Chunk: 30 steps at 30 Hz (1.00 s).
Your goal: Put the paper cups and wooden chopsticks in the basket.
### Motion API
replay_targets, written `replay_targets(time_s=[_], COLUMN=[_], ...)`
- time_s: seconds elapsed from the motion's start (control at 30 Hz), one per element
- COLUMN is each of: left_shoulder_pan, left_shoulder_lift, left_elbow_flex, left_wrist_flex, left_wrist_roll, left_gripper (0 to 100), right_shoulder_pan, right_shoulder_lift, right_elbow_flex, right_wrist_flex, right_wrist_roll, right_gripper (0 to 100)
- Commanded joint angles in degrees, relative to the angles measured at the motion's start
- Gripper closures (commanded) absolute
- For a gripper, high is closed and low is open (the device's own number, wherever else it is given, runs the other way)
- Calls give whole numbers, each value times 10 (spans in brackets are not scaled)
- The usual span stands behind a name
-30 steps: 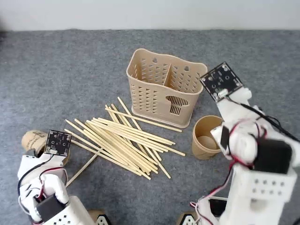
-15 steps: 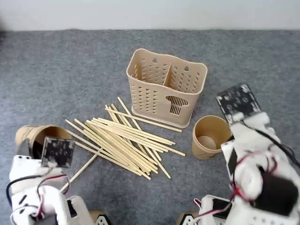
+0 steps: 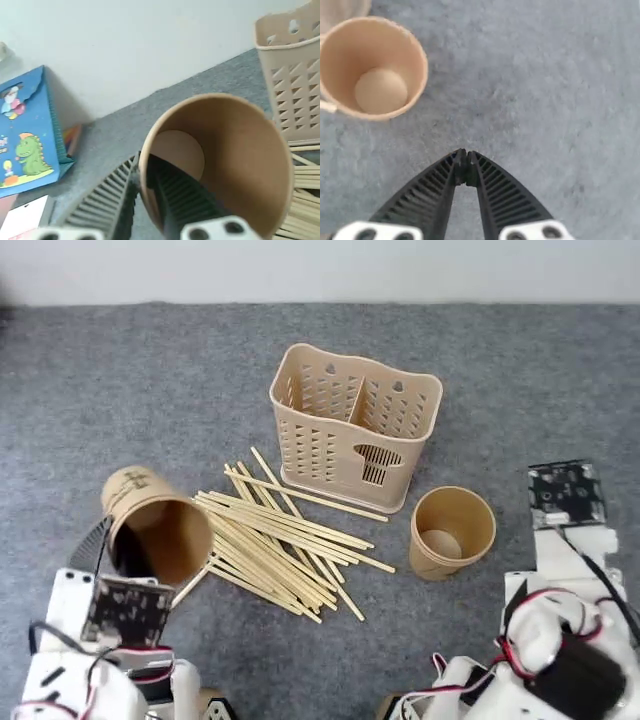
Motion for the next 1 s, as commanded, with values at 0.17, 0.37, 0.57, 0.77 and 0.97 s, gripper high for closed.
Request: replay_targets(time_s=[0.17, 0.37, 0.57, 0.77, 0.97], left_shoulder_pan=[171, 324, 425, 465, 543], left_shoulder_lift=[245, 353, 442, 519, 561], left_elbow_flex=[-208, -300, -327, -327, -327], left_wrist_flex=[69, 86, 52, -33, -140], left_wrist_roll=[85, 144, 152, 152, 153], left_gripper=[989, 988, 988, 988, 988], right_shoulder_pan=[22, 22, 23, 56, 92], right_shoulder_lift=[-171, -328, -337, -337, -337], right_elbow_flex=[114, 234, 299, 341, 344], right_wrist_flex=[-77, -112, -139, -191, -192], right_wrist_roll=[-114, -138, -141, -142, -142], right_gripper=[989, 989, 989, 989, 989])
